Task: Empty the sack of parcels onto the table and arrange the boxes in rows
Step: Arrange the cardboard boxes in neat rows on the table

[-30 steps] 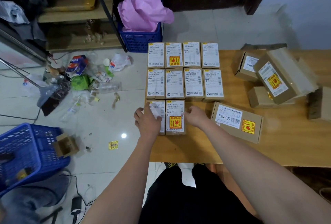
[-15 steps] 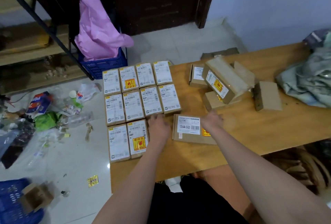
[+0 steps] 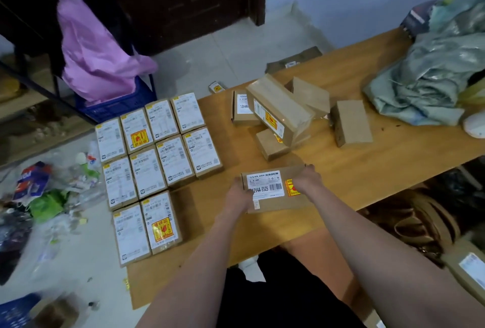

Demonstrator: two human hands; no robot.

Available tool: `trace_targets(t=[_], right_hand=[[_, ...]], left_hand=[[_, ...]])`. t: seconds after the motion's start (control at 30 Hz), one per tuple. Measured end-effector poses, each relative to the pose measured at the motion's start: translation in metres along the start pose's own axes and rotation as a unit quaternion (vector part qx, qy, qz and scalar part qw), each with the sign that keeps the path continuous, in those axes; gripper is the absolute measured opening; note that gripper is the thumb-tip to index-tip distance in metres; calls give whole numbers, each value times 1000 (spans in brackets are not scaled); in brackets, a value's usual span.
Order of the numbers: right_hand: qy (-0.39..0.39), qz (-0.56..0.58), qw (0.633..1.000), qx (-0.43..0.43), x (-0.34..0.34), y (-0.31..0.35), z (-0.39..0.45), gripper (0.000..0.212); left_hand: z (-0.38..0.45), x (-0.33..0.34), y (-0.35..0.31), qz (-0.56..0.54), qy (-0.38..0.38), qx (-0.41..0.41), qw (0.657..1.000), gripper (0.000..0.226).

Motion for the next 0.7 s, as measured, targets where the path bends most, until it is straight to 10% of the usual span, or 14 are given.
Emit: trace_targets(t=[0.27,0.47,0.7], right_hand=[[-44,-61,997,2,-68,-31,41,60],[-300,115,926,-197,-137,52,0,45],[-136,-72,945,-289,-115,156,-14,108]], left_hand=[[8,44,-57,26,7,14,1000,52],[12,22,-91,32,-56,35,997,62],[15,-2,-134,-8,-84,84,993,59]])
Point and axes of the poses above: each hand's wrist, its own z-axis towards the middle knuckle, its own x-axis out of the palm, y = z × x, the point moved 8 cm from there along z, towards the middle knuckle, and after that the axes turned 1 degree about z, right-handed, at the moved point
